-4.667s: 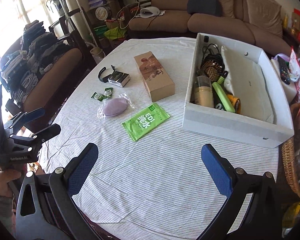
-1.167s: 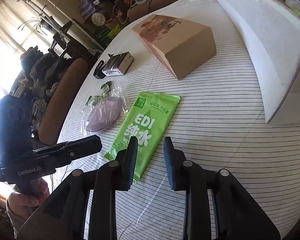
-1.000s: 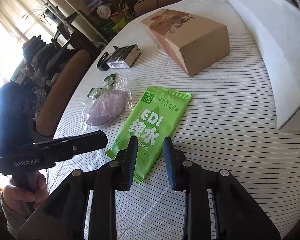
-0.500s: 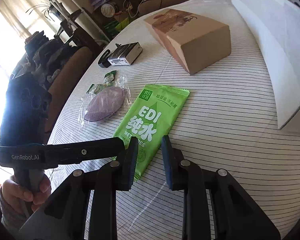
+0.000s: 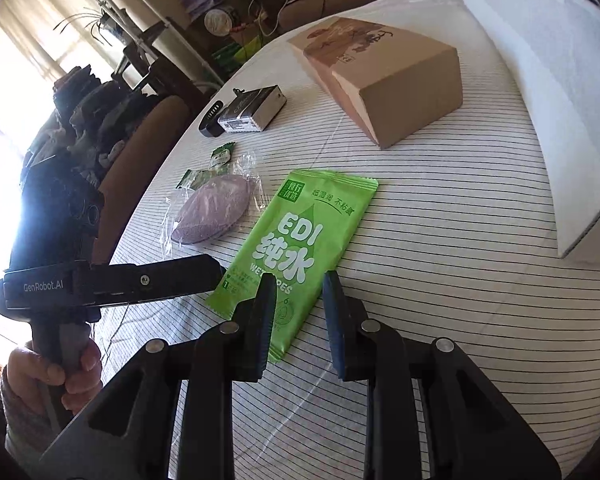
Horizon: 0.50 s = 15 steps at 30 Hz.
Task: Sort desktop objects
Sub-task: 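Grasp the green EDI wet wipes packet edge with the left gripper, then lift the wet wipes packet with the left gripper and carry it to the white box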
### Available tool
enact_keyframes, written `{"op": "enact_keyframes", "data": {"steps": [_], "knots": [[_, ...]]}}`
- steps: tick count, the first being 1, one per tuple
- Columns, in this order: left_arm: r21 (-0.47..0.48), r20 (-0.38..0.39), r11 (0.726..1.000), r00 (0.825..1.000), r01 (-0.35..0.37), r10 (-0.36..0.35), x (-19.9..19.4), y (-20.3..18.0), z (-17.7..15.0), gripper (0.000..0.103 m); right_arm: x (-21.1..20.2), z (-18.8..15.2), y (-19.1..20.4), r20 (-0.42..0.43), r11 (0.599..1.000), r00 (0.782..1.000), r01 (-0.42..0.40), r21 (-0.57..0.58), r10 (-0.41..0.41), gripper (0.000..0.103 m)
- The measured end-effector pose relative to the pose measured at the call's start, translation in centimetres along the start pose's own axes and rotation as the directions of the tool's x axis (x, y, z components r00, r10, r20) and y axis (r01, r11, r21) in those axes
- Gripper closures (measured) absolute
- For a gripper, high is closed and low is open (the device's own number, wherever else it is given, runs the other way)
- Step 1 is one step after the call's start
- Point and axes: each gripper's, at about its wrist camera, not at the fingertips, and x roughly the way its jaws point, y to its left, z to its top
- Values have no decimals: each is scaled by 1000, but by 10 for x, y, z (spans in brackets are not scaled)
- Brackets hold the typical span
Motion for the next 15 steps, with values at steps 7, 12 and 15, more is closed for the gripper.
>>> {"op": "enact_keyframes", "data": {"steps": [7,12,15], "knots": [[26,-32,1000,999,9,-9,20,-13,-7,98,-1,0,-6,-3,999,1000,-28,40,28,82],[-4,11,998,998,58,-58,12,-11,-3,102,-15,-7,-20,30,991,998,-58,124,55,62],[-19,24,988,988,153,-152,5,-15,0,102,-25,-9,-33,80,965,987,-154,212,140,30]]}}
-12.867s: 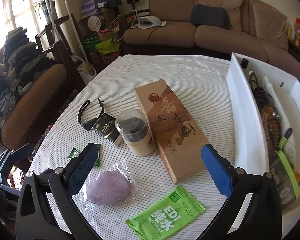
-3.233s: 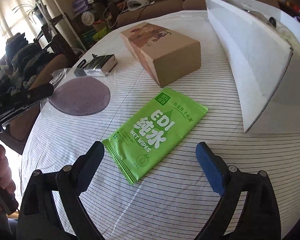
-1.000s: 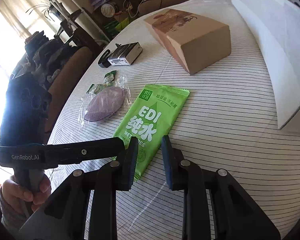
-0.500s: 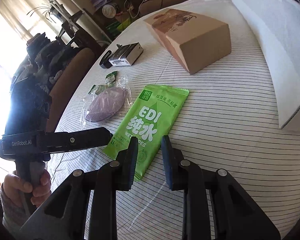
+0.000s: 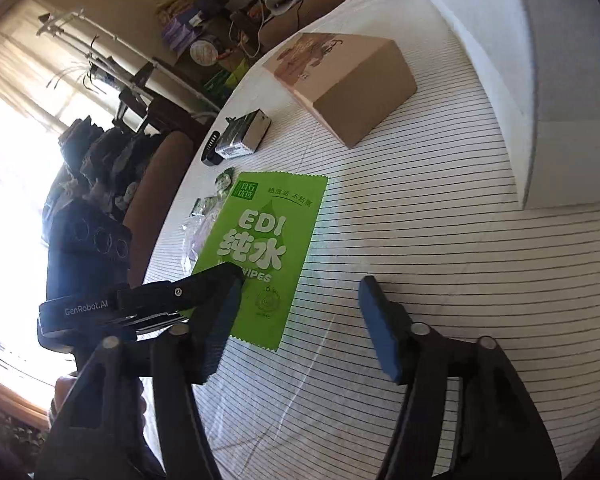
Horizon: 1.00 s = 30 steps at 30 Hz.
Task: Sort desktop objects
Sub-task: 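Lift the wet wipes packet with the left gripper and carry it to the white box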
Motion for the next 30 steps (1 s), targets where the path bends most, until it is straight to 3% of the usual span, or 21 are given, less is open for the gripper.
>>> {"op": "enact_keyframes", "data": {"steps": [5,7,10,12,15,19,24,30], "knots": [[-55,-3,985,986,165,-165,-4,-5,-1,102,1,12,-21,44,967,983,-181,181,176,29],[-66,-20,977,979,202,-203,-3,-8,-2,102,1,16,-22,77,945,969,-248,212,237,35],[-38,-44,975,974,219,-221,-3,-17,-3,102,3,23,-15,95,933,955,-295,207,281,52],[-13,-53,975,974,222,-222,-4,-24,-3,101,5,27,-9,96,934,953,-302,189,288,82],[35,-61,976,976,213,-211,-8,-35,-4,101,-1,31,2,94,947,957,-286,146,275,93],[102,-61,971,976,214,-209,-12,-62,-7,101,-29,36,24,98,975,972,-219,44,214,93],[124,-66,965,972,231,-224,2,-97,-3,100,-77,51,28,116,986,979,-169,1,168,93],[210,-88,966,987,148,-133,42,-163,28,98,-130,101,14,115,998,992,-50,-46,55,93]]}}
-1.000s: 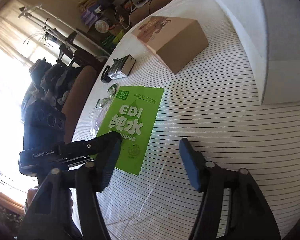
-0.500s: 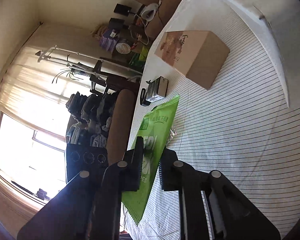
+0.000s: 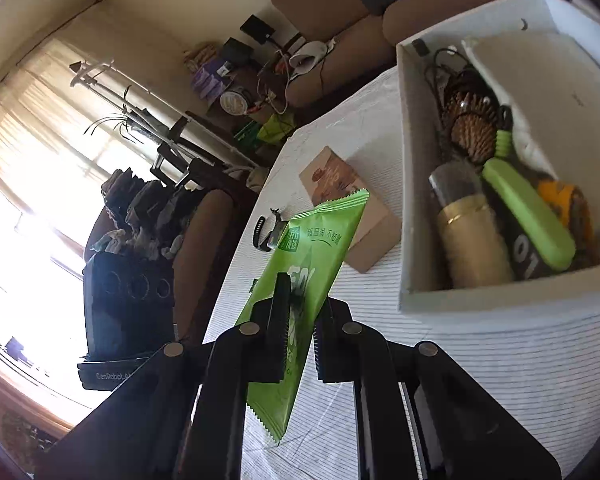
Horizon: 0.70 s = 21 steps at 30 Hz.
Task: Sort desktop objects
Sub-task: 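Lift the wet wipes packet with the left gripper and carry it to the white box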
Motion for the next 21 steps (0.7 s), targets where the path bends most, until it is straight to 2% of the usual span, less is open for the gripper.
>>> {"op": "enact_keyframes", "data": {"steps": [4,8,13,21], "knots": [[52,-11,996,997,-78,78,36,-24,46,96,-16,56,-14,1,998,998,56,-34,-56,93],[88,-9,984,988,-153,154,69,-30,96,96,-11,114,-33,-13,995,997,79,-60,-80,93],[86,-9,969,973,-230,232,104,-17,149,96,24,171,-66,-56,993,994,91,-70,-95,92],[45,-26,933,933,-356,358,148,35,205,93,95,221,-125,-119,990,983,136,-37,-139,92]]}}
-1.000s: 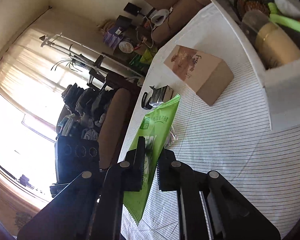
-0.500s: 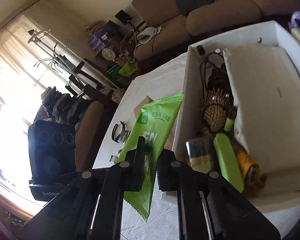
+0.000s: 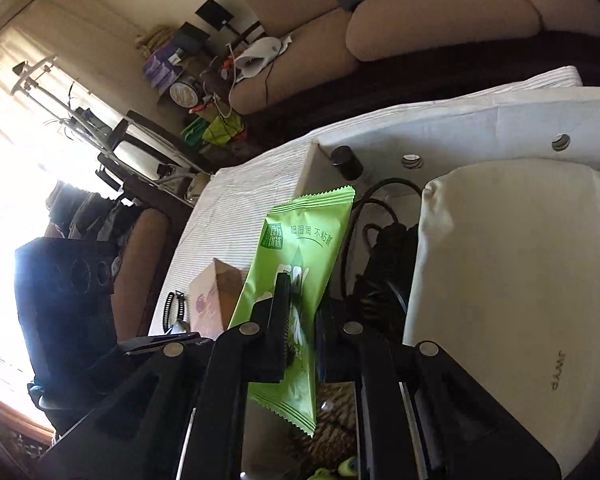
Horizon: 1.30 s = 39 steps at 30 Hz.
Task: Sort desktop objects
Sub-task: 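Lift the wet wipes packet with the left gripper and carry it to the white box, then release the wet wipes packet into the white box with the left gripper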
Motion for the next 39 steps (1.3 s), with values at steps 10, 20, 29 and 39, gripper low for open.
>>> {"op": "enact_keyframes", "data": {"steps": [10,20,29,39], "knots": [[76,31,994,997,-76,74,-6,0,-3,76,40,18,-31,-20,998,998,59,31,-58,92],[72,56,992,993,-106,103,-35,1,-13,72,28,13,-19,-9,995,995,97,35,-97,69],[116,56,976,982,-187,181,-49,-13,-30,64,-27,3,14,32,969,971,239,-67,-237,58],[113,61,970,976,-214,208,-61,-50,-61,16,-70,-42,32,23,876,887,459,-149,-461,16]]}}
